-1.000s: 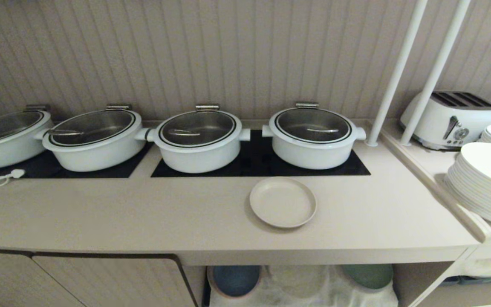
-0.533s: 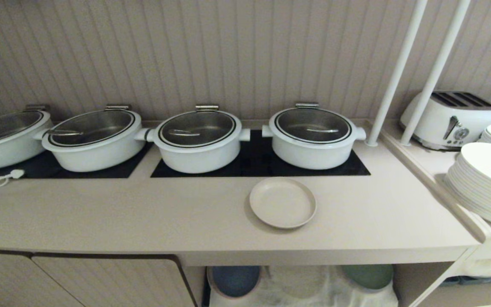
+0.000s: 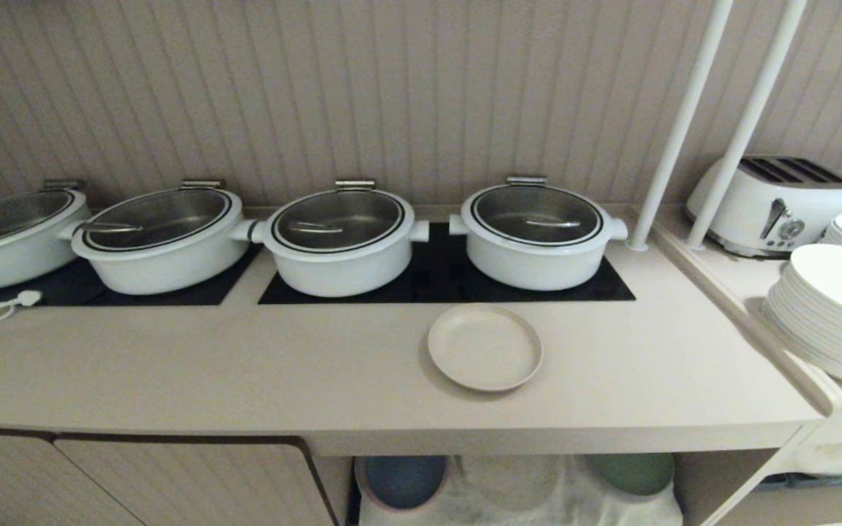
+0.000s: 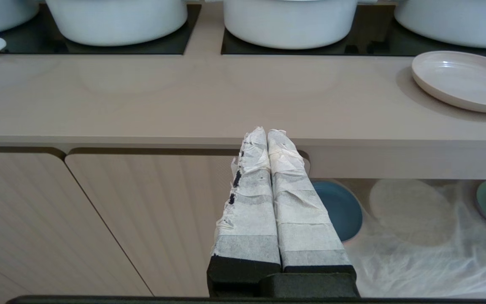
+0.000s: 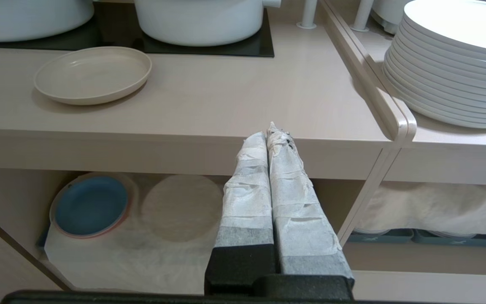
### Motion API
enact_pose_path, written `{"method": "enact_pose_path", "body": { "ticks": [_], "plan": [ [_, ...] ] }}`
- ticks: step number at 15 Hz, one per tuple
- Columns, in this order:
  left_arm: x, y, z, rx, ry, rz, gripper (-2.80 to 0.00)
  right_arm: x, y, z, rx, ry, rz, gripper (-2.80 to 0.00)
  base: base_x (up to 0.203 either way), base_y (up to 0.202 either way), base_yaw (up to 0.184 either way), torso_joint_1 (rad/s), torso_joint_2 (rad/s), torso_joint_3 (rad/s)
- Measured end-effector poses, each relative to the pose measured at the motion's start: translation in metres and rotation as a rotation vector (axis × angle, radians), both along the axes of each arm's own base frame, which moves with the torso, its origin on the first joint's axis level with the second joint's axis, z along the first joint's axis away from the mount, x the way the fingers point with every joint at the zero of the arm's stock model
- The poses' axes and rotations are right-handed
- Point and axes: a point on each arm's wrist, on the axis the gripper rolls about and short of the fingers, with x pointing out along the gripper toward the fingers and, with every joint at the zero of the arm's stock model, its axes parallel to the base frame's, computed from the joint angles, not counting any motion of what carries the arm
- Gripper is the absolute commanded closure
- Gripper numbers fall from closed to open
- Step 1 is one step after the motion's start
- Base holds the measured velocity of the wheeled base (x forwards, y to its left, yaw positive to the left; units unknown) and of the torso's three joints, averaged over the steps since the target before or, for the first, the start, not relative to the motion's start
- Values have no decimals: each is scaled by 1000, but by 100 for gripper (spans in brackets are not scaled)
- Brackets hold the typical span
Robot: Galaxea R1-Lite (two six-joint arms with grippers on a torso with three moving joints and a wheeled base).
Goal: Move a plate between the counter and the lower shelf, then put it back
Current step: Pick up the plate
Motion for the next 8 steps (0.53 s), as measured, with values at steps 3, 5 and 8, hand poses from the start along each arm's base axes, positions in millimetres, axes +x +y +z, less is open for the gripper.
{"method": "enact_pose_path", "body": {
  "ticks": [3, 5, 8],
  "plan": [
    [0, 0, 0, 0, 0, 0, 0, 0, 0, 0, -1, 0, -2, 0, 0, 0, 0, 0, 0, 0],
    [0, 0, 0, 0, 0, 0, 0, 0, 0, 1, 0, -5, -2, 0, 0, 0, 0, 0, 0, 0],
    [0, 0, 0, 0, 0, 0, 0, -4, 0, 12, 0, -29, 3, 0, 0, 0, 0, 0, 0, 0]
  ]
}}
